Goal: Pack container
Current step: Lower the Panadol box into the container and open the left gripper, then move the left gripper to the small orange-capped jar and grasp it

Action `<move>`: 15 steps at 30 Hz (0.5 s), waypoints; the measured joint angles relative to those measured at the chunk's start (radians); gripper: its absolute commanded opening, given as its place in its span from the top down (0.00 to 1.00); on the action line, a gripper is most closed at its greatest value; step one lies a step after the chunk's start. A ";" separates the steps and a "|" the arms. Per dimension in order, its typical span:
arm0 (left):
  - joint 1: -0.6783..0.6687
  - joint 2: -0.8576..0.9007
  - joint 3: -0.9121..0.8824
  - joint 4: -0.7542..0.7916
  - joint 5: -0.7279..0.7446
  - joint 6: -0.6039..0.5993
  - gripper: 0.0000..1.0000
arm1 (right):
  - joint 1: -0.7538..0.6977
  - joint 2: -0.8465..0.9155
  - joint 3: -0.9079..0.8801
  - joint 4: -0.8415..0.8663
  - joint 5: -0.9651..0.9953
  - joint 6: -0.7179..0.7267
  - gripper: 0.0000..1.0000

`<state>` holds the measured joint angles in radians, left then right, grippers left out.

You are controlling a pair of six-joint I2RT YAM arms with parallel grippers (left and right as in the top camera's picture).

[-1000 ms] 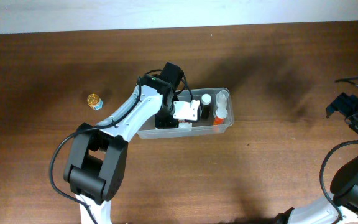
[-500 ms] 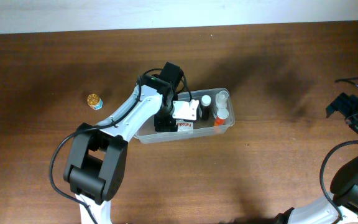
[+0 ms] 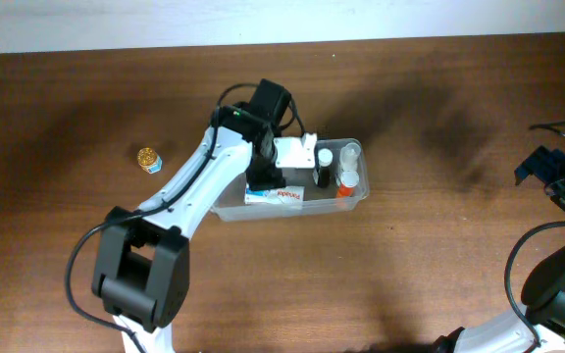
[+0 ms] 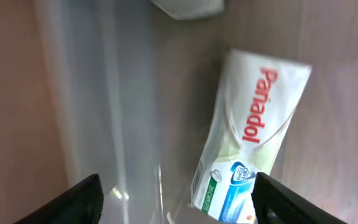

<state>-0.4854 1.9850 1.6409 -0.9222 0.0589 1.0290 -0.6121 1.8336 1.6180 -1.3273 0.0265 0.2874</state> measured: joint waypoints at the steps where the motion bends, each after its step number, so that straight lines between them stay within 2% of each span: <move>1: 0.003 -0.008 0.015 0.001 -0.001 -0.032 0.16 | 0.000 0.000 0.000 0.000 0.000 0.000 0.02; 2: 0.006 -0.015 0.027 0.001 0.000 -0.062 0.13 | 0.000 0.000 0.000 0.000 0.000 0.000 0.01; 3: 0.013 -0.025 0.040 0.001 0.000 -0.099 0.04 | 0.000 0.000 0.000 0.000 0.000 0.000 0.02; 4: 0.020 -0.035 0.049 0.001 -0.001 -0.139 0.01 | 0.000 0.000 0.000 0.000 0.000 0.000 0.02; 10: 0.082 -0.123 0.091 -0.047 -0.004 -0.451 0.01 | 0.000 0.000 0.000 0.000 0.000 0.000 0.02; 15: 0.116 -0.210 0.091 -0.126 -0.006 -0.605 0.01 | 0.000 0.000 0.000 0.000 0.000 0.000 0.02</move>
<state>-0.3698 1.7752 1.7321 -1.0485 0.0532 0.4240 -0.6121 1.8336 1.6180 -1.3273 0.0265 0.2878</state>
